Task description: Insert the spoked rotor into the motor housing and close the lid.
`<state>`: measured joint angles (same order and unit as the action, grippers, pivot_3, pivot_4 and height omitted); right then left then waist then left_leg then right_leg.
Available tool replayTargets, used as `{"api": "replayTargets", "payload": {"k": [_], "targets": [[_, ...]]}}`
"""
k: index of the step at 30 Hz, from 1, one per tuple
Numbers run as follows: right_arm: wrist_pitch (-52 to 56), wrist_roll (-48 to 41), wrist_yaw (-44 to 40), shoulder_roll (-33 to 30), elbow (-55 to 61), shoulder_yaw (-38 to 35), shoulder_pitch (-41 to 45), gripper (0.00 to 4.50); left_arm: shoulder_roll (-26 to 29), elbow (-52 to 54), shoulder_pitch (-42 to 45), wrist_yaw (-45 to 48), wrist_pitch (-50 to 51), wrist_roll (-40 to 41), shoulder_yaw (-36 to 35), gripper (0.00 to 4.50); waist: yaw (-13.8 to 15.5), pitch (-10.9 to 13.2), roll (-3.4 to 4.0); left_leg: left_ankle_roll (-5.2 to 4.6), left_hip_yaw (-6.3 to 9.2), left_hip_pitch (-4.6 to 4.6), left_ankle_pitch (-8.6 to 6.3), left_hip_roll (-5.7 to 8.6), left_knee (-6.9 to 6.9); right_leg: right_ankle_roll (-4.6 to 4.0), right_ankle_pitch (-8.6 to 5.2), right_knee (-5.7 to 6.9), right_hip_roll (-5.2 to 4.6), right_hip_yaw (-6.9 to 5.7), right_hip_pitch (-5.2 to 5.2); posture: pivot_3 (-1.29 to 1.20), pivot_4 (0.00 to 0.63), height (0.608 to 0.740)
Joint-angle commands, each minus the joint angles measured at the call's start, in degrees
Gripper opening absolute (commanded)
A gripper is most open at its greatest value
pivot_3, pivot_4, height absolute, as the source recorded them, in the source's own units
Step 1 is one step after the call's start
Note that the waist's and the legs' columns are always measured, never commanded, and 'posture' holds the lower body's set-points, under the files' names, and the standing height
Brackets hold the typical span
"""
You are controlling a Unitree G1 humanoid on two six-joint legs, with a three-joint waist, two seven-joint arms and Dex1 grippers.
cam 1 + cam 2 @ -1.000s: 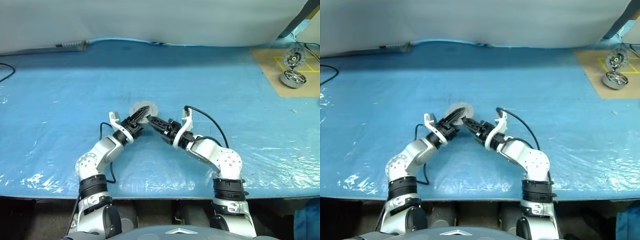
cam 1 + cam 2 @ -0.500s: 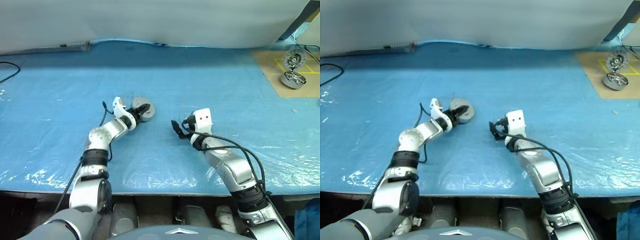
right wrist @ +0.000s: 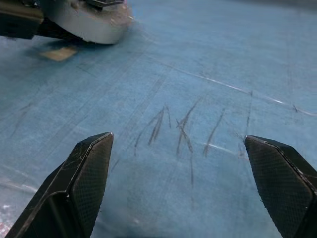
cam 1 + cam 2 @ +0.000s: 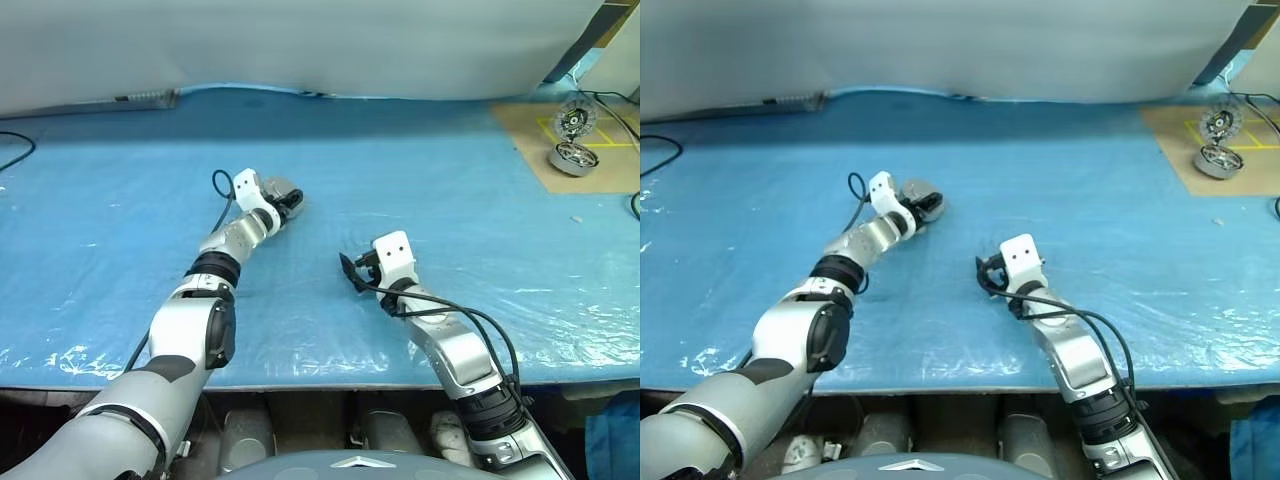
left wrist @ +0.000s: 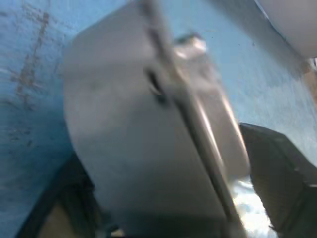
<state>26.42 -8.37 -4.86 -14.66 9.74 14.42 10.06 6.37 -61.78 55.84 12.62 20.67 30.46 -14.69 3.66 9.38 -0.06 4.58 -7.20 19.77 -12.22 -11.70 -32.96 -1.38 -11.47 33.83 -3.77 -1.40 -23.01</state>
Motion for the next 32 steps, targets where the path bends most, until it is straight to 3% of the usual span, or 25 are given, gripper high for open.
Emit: {"api": "replayTargets", "payload": {"k": [1, 5, 9, 12, 14, 18, 24, 27, 32], "targets": [[0.27, 0.94, -1.45, 0.62, 2.19, -0.84, -0.17, 4.5, 3.92, 1.01, -6.86, -0.96, 4.62, -4.64, 1.52, 4.49, -0.46, -0.04, 0.0, 0.0, 0.0, -0.12, 0.0, 0.0, 0.01, -0.03, 0.01, 0.0, 0.01, 0.02, 0.05, 0.0, 0.15, 0.74], [0.77, 0.73, -3.31, 1.16, 2.73, -1.02, -0.47, 4.5, 8.02, 14.82, -15.89, 1.55, 15.97, -7.33, 6.68, 4.49, -1.71, -0.19, 0.05, -0.01, 0.0, -0.31, 0.0, 0.0, 0.11, -0.12, 0.06, 0.01, 0.07, 0.12, 0.07, 0.0, 0.15, 0.74], [1.3, 0.27, -5.22, 1.46, 3.26, -1.57, -0.87, 4.5, 15.7, 35.36, -27.7, 8.41, 25.06, -10.92, 17.9, 4.49, -2.67, -0.59, 0.29, -0.02, -0.08, -0.55, 0.0, -0.16, 0.46, -0.47, -0.12, 0.02, 0.28, 0.15, 0.05, 0.0, 0.15, 0.74], [1.43, 0.23, -6.53, 1.44, 3.55, -2.02, -1.22, 4.5, 19.74, 46.94, -33.24, 12.36, 24.46, -12.07, 22.25, 4.49, -2.74, -0.89, 0.78, -0.02, -0.08, -0.66, -0.01, -0.19, 0.74, -0.63, -0.28, 0.01, 0.38, 0.14, -0.01, 0.0, 0.15, 0.74], [1.08, 0.3, -7.31, 1.37, 3.76, -2.38, -1.63, 4.5, 21.09, 52.9, -35.87, 14.84, 18.48, -14.32, 24.54, 4.49, -2.59, -0.96, 0.92, -0.03, -0.08, -0.62, -0.01, -0.18, 0.84, -0.63, -0.4, 0.01, 0.38, 0.14, -0.06, 0.0, 0.15, 0.74], [-2.18, 1.92, -7.79, 0.91, 4.47, -2.82, -3.27, 4.5, 18.76, 57.57, -38.75, 14.45, 0.2, -21.28, 27.23, 4.49, -1.83, -0.94, 0.89, -0.07, -0.06, -0.29, -0.04, -0.15, 0.91, -0.59, -0.46, -0.18, 0.36, 0.11, -0.22, 0.0, 0.15, 0.74], [-8.43, 2.61, -7.17, 1.54, 5.79, -4.86, -7.73, 4.5, 10.82, 55.65, -41.0, 8.79, -14.98, -25.65, 25.53, 4.49, -1.13, -0.84, 0.73, -0.17, -0.04, 0.36, -0.09, -0.14, 0.87, -0.85, -0.3, -0.23, 0.29, -0.01, -0.69, 0.0, 0.15, 0.74], [-9.33, 3.16, -6.73, 1.56, 6.19, -5.47, -9.35, 3.95, 7.83, 54.97, -42.02, 8.49, -17.51, -24.5, 23.88, 4.5, -1.34, -0.8, 0.66, -0.17, -0.02, 0.5, -0.09, -0.17, 0.88, -0.85, -0.29, -0.22, 0.38, 0.01, -0.88, 0.0, 0.15, 0.74], [-8.59, 3.92, -5.72, 2.19, 6.78, -6.43, -10.69, 3.95, 6.85, 53.26, -42.22, 7.94, -18.97, -26.54, 24.0, 4.5, -1.48, -0.78, 0.63, -0.16, -0.03, 0.41, -0.09, -0.18, 0.89, -0.63, -0.42, -0.18, 0.41, 0.06, -0.9, 0.0, 0.15, 0.74]]}}
